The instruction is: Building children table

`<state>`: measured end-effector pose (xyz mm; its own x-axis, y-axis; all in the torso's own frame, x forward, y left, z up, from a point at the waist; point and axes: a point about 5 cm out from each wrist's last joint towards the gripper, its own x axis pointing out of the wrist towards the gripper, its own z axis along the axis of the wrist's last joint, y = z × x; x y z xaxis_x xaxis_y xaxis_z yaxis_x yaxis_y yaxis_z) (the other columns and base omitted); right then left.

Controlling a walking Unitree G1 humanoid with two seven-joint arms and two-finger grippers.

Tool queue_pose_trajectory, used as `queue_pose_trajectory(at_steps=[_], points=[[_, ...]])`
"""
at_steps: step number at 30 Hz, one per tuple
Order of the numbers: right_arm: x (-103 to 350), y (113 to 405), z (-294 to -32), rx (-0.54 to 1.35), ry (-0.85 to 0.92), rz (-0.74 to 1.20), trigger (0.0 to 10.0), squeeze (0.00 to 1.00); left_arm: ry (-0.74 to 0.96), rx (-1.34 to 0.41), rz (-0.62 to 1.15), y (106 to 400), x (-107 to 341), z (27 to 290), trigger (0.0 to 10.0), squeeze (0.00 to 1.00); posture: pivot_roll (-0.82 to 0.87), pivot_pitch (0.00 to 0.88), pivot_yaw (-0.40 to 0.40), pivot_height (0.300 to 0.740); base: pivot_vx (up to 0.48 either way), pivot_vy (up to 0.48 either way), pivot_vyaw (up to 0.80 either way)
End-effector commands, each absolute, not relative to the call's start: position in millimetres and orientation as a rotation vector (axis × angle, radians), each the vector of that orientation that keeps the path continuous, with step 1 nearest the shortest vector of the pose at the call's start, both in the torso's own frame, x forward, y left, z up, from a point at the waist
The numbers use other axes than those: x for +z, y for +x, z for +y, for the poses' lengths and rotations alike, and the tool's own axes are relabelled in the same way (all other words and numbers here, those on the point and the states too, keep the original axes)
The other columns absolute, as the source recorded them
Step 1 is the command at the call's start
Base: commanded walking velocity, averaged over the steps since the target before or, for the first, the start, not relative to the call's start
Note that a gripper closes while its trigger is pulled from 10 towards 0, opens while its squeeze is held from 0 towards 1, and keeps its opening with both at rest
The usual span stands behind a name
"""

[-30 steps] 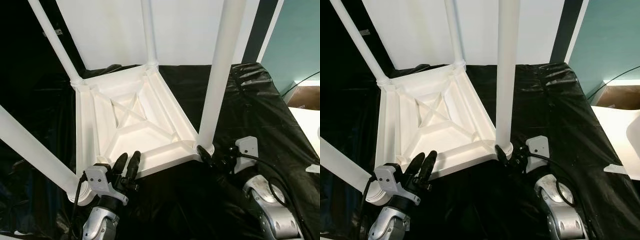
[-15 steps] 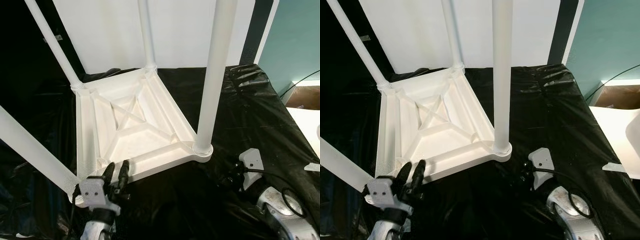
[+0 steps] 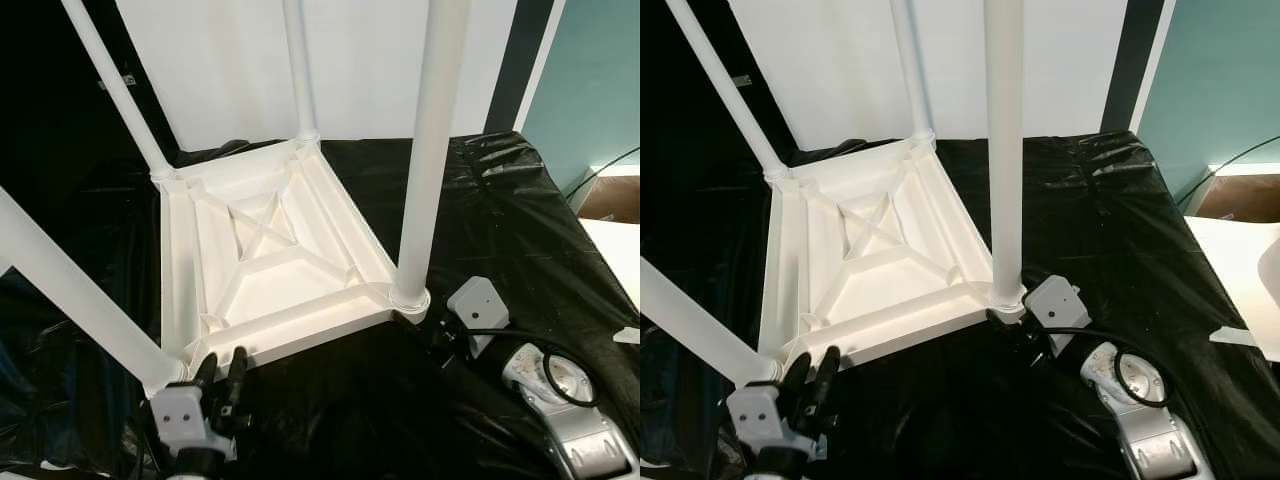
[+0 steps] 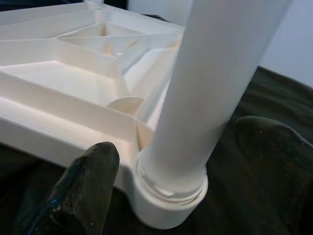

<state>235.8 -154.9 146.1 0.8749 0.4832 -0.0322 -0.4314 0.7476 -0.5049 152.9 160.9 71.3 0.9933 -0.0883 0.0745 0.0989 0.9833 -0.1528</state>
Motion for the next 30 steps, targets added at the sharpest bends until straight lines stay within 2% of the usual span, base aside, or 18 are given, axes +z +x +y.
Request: queue_pose_trajectory(at_steps=[1,3,8,12,20,21,23,26,30], points=[[146,236,-154,0.484,-0.529,-0.105,10.0,0.0,-0.156,-0.036,-0.056,150,67,166,10.0,0.0,0.04,0.0,0.069,0.74,0.0,0.0,0.0],[146,240,-158,0.428,-0.535,-0.112,10.0,0.0,-0.171,0.0,-0.041,143,64,169,10.0,0.0,0.04,0.0,0.069,0.74,0.0,0.0,0.0],[148,248,-156,0.43,-0.587,-0.142,10.0,0.0,-0.17,0.091,-0.015,127,58,177,10.0,0.0,0.05,0.0,0.067,0.74,0.0,0.0,0.0],[151,242,-153,0.476,-0.673,-0.178,10.0,0.0,-0.191,0.197,0.003,114,54,182,10.0,0.0,0.07,0.0,0.058,0.74,0.0,0.0,0.0],[150,238,-154,0.489,-0.68,-0.179,10.0,0.0,-0.196,0.23,0.006,110,53,183,10.0,0.0,0.07,0.0,0.058,0.74,0.0,0.0,0.0],[140,228,-166,0.46,-0.547,-0.093,10.0,0.0,-0.135,0.272,-0.022,104,61,191,10.0,0.0,0.09,0.0,0.035,0.74,0.0,0.0,0.0],[140,228,-166,0.46,-0.547,-0.093,10.0,0.0,-0.135,0.272,-0.022,104,61,191,10.0,0.0,0.09,0.0,0.035,0.74,0.0,0.0,0.0],[121,206,-189,0.426,-0.28,0.067,10.0,0.0,0.001,0.319,-0.089,95,80,205,10.0,0.0,0.08,0.0,0.028,0.74,0.0,0.0,0.0],[119,197,-198,0.456,-0.219,0.119,10.0,0.0,0.031,0.331,-0.108,90,89,211,10.0,0.0,0.08,0.0,0.027,0.74,0.0,0.0,0.0]])
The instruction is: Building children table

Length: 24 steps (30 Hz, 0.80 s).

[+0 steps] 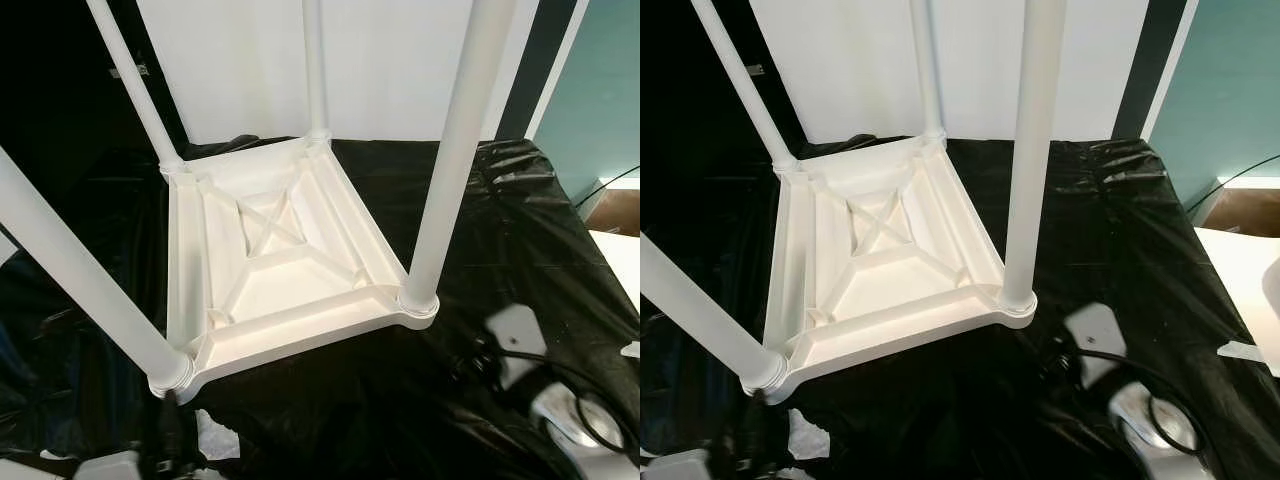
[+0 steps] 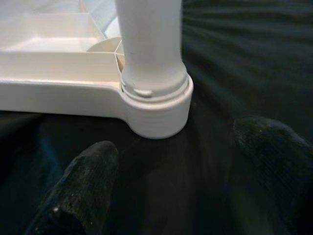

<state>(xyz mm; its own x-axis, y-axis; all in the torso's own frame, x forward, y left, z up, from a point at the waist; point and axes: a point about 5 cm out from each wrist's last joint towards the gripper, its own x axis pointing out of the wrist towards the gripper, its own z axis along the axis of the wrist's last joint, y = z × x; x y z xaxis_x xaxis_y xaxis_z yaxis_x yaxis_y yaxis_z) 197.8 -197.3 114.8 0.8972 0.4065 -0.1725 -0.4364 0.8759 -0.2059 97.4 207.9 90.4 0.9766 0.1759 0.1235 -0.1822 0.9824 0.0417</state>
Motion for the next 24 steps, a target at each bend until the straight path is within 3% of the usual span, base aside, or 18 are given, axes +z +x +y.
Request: queue_pose_trajectory(at_steps=[1,9,12,24], points=[[117,196,-200,0.473,-0.212,0.136,10.0,0.0,0.041,0.331,-0.113,88,92,213,10.0,0.0,0.08,0.0,0.028,0.74,0.0,0.0,0.0],[105,195,-194,0.551,-0.173,0.179,10.0,0.0,0.052,0.328,-0.152,99,96,216,10.0,0.0,0.09,0.0,0.024,0.74,0.0,0.0,0.0],[101,205,-179,0.675,-0.114,0.191,10.0,0.0,0.03,0.28,-0.219,128,103,211,10.0,0.0,0.09,0.0,0.026,0.74,0.0,0.0,0.0],[112,229,-146,0.833,-0.074,0.13,10.0,0.0,0.022,0.23,-0.25,162,98,205,10.0,0.0,0.08,0.0,0.028,0.74,0.0,0.0,0.0]])
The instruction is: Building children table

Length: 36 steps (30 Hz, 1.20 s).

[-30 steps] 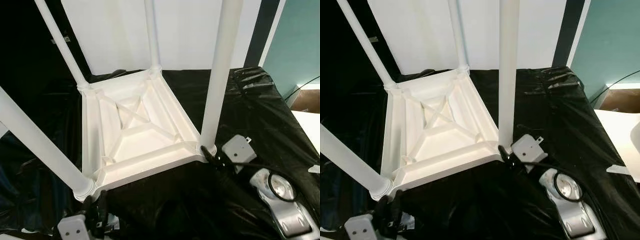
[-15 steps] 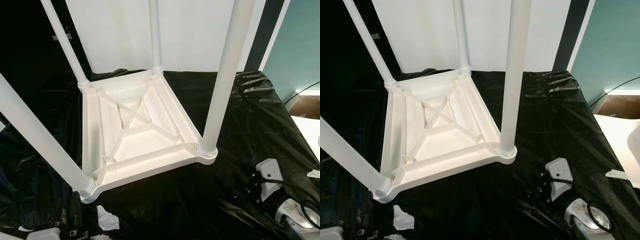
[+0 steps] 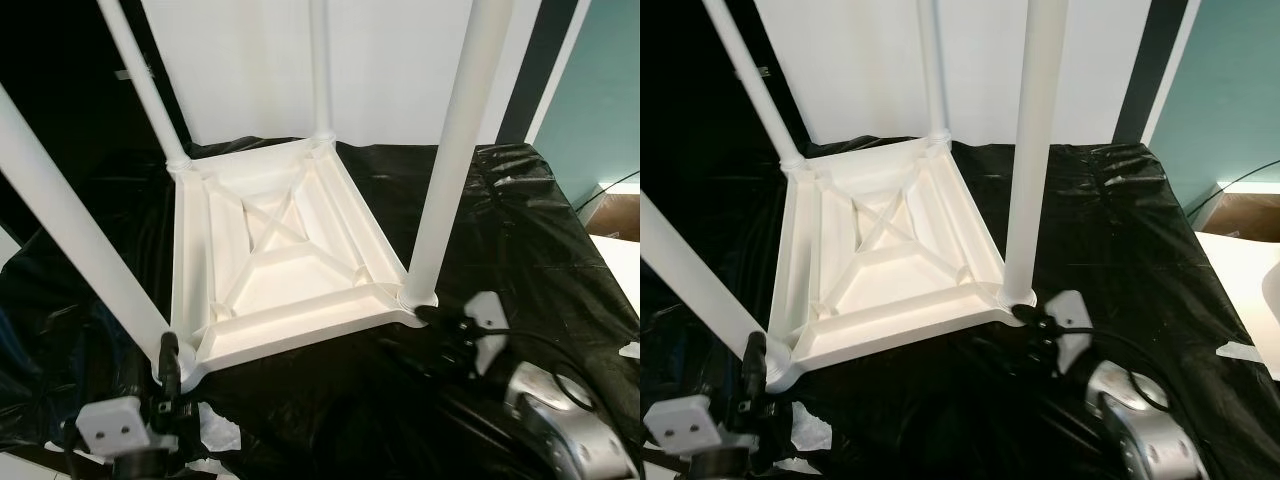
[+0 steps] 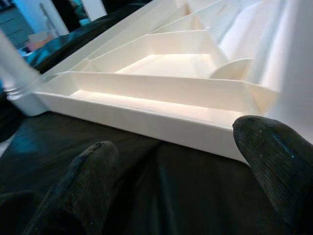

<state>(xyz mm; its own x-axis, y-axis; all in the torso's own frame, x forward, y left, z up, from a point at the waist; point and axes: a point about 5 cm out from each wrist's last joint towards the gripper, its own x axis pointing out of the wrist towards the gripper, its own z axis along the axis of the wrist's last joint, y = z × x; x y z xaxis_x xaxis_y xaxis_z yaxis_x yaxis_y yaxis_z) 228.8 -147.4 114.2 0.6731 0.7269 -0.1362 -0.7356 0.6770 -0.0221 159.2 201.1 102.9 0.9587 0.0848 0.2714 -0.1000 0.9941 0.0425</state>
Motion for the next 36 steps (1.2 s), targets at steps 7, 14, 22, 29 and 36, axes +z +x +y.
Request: queue_pose_trajectory(at_steps=[7,14,22,29,36], points=[[121,236,-132,0.862,-0.08,0.09,10.0,0.0,0.01,0.201,-0.253,174,96,200,10.0,0.0,0.07,0.0,0.033,0.74,0.0,0.0,0.0],[128,255,-116,0.83,-0.15,-0.005,10.0,0.0,0.003,0.16,-0.294,201,101,192,10.0,0.0,0.06,0.0,0.042,0.74,0.0,0.0,0.0],[122,307,-102,0.487,-0.196,-0.113,10.0,0.0,0.008,0.132,-0.303,219,98,188,10.0,0.0,0.03,0.0,0.051,0.74,0.0,0.0,0.0],[129,323,-108,0.272,-0.199,-0.146,10.0,0.0,0.011,0.136,-0.307,220,97,186,10.0,0.0,0.04,0.0,0.038,0.74,0.0,0.0,0.0],[123,320,-133,0.087,-0.255,-0.152,10.0,0.0,0.006,0.153,-0.315,221,95,184,10.0,0.0,0.05,0.0,0.026,0.74,0.0,0.0,0.0]])
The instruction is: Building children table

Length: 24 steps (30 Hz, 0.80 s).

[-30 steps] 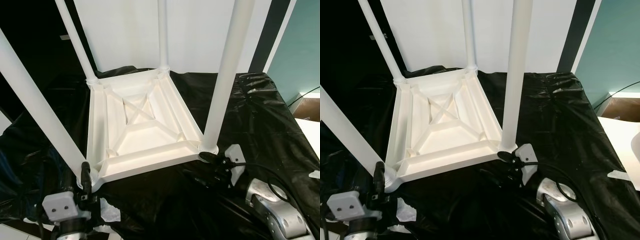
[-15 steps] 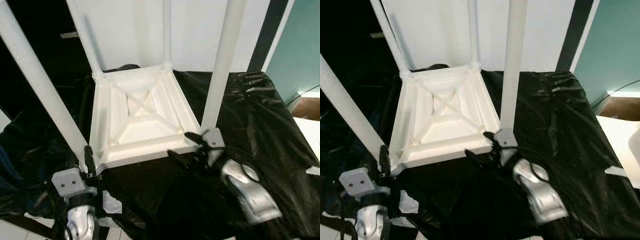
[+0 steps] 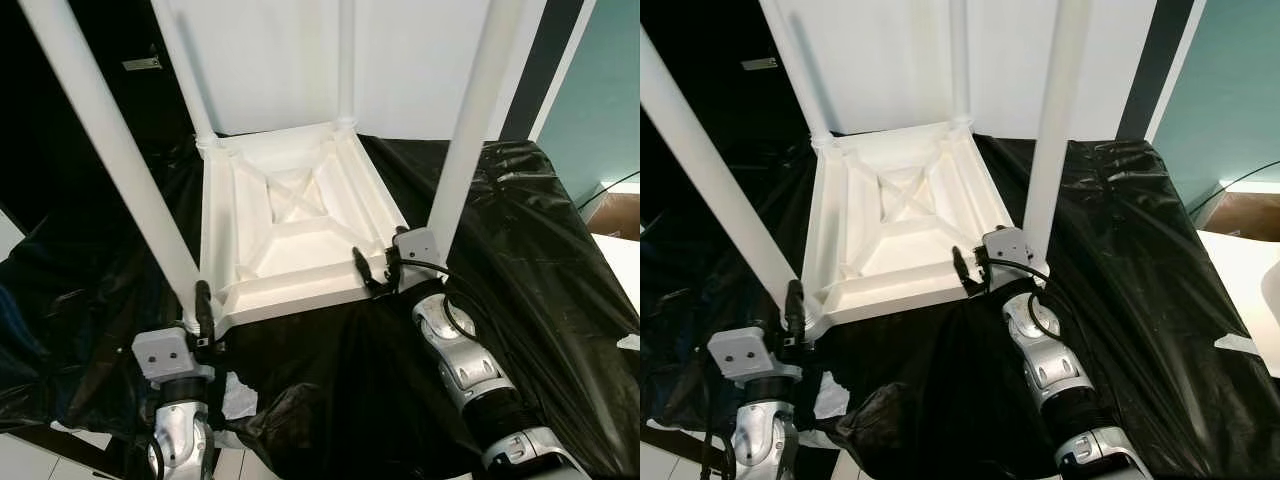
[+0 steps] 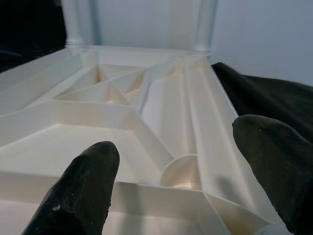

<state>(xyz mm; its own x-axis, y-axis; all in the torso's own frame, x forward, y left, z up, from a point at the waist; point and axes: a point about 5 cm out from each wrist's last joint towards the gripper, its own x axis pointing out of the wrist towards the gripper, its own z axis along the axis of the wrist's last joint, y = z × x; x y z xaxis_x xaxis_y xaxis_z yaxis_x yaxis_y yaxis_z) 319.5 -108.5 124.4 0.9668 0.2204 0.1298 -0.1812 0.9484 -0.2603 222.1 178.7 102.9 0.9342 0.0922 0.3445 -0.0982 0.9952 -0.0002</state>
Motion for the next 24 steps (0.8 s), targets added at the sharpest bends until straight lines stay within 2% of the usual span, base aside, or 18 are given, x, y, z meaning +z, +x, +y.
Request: queue_pose_trajectory(at_steps=[1,9,16,18,20,24], points=[[116,315,-147,0.003,-0.272,-0.155,10.0,0.0,0.006,0.155,-0.317,221,94,183,10.0,0.0,0.05,0.0,0.029,0.74,0.0,0.0,0.0],[107,302,-157,-0.065,-0.278,-0.14,10.0,0.0,0.006,0.139,-0.311,221,92,182,10.0,0.0,0.03,0.0,0.041,0.74,0.0,0.0,0.0],[114,293,-176,-0.275,-0.307,-0.178,10.0,0.0,0.007,0.117,-0.314,226,92,181,10.0,0.0,0.03,0.0,0.041,0.74,0.0,0.0,0.0],[122,291,-195,-0.484,-0.356,-0.202,10.0,0.0,0.008,0.11,-0.317,228,92,180,10.0,0.0,0.01,0.0,0.054,0.74,0.0,0.0,0.0],[124,292,-203,-0.548,-0.371,-0.208,10.0,0.0,0.008,0.108,-0.317,229,92,180,10.0,0.0,0.01,0.0,0.054,0.74,0.0,0.0,0.0],[120,295,-200,-0.528,-0.353,-0.187,10.0,0.0,0.01,0.109,-0.319,228,91,181,10.0,0.0,0.02,0.0,0.05,0.74,0.0,0.0,0.0]])
